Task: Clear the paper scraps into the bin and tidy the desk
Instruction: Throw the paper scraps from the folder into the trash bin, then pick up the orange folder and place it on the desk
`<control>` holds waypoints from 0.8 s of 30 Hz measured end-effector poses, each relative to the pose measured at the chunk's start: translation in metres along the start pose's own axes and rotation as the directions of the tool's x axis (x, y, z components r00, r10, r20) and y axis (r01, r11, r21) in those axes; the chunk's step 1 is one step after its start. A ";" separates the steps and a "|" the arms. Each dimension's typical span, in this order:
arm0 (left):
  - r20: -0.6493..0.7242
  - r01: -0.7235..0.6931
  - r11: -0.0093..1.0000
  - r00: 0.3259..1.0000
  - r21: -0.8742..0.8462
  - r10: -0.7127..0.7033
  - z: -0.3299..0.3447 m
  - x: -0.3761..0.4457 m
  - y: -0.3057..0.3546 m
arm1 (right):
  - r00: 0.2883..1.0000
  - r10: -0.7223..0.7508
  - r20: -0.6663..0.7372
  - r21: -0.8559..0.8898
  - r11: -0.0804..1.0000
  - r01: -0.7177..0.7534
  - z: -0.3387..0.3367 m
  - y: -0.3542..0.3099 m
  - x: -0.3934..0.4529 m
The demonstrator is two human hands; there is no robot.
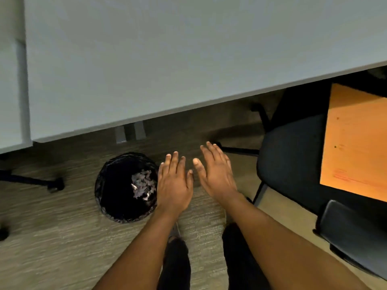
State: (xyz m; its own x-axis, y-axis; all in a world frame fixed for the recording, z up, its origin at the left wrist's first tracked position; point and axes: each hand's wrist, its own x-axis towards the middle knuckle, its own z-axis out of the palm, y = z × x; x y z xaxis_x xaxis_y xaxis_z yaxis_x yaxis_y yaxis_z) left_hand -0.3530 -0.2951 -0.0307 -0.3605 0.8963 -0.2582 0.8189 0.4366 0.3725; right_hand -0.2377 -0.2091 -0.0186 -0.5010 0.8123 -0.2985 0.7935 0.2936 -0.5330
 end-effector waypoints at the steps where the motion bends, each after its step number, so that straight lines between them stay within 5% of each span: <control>1: 0.013 -0.020 1.000 1.000 -0.001 0.020 -0.004 0.004 0.017 | 1.000 0.022 -0.022 0.013 1.000 -0.022 -0.016 0.008 -0.002; 11: 0.206 -0.067 0.959 0.970 -0.276 0.128 -0.001 0.039 0.203 | 0.921 0.313 -0.234 0.373 0.903 -0.212 -0.157 0.118 -0.029; 15: 0.317 -0.043 0.939 0.935 -0.341 0.158 0.019 0.054 0.273 | 0.830 0.479 -0.286 0.387 0.850 -0.357 -0.199 0.197 -0.053; 20: 0.490 -0.005 0.952 0.856 -0.306 0.162 0.053 0.070 0.342 | 0.718 0.672 -0.181 0.384 0.721 -0.577 -0.220 0.293 -0.078; 24: 0.635 0.176 0.949 0.772 -0.263 0.033 0.077 0.079 0.379 | 0.544 0.829 -0.126 0.412 0.543 -0.732 -0.233 0.352 -0.091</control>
State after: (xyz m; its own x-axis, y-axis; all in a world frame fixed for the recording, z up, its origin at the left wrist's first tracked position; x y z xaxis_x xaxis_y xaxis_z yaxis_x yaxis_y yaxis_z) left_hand -0.0365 -0.0646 0.0220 0.0322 0.6571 -0.7531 0.5963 0.5922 0.5421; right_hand 0.1673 -0.0622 0.0058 0.4290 0.7491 -0.5047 0.6551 -0.6427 -0.3971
